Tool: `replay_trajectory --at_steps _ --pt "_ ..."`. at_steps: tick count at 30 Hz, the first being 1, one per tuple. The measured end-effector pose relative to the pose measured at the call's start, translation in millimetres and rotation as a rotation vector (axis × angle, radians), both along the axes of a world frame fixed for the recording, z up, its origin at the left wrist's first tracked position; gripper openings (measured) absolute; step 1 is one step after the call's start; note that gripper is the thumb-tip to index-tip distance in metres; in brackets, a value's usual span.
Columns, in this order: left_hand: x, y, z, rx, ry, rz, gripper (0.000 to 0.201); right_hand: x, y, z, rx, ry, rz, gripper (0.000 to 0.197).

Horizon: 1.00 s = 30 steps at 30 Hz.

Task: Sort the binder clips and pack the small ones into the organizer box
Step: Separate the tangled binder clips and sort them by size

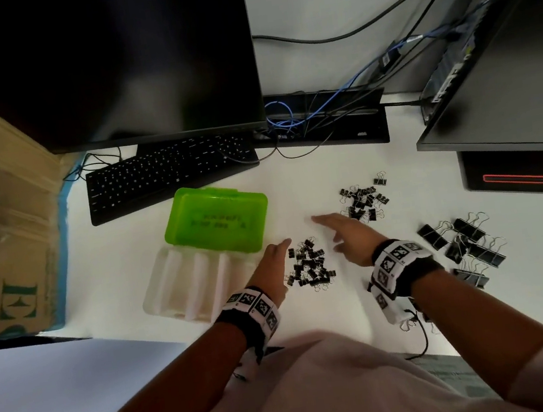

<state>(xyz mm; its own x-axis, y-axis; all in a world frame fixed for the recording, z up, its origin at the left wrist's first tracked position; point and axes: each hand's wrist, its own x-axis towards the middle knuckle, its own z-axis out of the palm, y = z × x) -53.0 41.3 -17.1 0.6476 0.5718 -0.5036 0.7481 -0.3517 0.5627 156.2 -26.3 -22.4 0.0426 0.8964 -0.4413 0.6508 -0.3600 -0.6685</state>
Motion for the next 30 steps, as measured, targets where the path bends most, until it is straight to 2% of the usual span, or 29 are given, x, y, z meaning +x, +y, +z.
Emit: replay_trajectory --at_steps 3,6,8,10,12,15,18,23,27,30 --pt "-6 1 -4 -0.001 0.058 -0.012 0.110 15 -3 6 -0.047 -0.077 -0.012 0.087" --pt "-1 -1 -11 0.030 0.127 -0.041 0.127 -3 -10 6 -0.151 -0.189 0.136 0.106" --pt "7 -3 -12 0.048 0.150 -0.077 0.129 -31 -18 0 -0.158 -0.278 0.248 0.107" --pt "16 -4 -12 0.074 0.174 -0.132 0.119 -55 -24 -6 -0.105 -0.351 0.288 0.094" --pt "21 -7 -14 0.123 0.172 -0.150 0.095 -68 -26 -12 -0.042 -0.425 0.279 0.075" --pt "19 -10 -18 0.147 0.102 -0.092 0.058 -74 -31 -16 0.002 -0.437 0.260 0.057" --pt "12 -9 -22 0.111 0.018 -0.030 0.039 -68 -37 -17 0.060 -0.481 0.304 0.044" --pt "8 -6 -18 0.075 -0.014 0.047 0.025 -55 -35 -15 0.067 -0.498 0.279 0.026" --pt "8 -3 -15 0.072 -0.035 0.093 0.012 -54 -27 -6 0.050 -0.336 0.176 0.026" --pt "5 -1 -15 0.061 -0.049 0.104 0.012 -49 -25 1 0.023 -0.260 0.111 0.019"
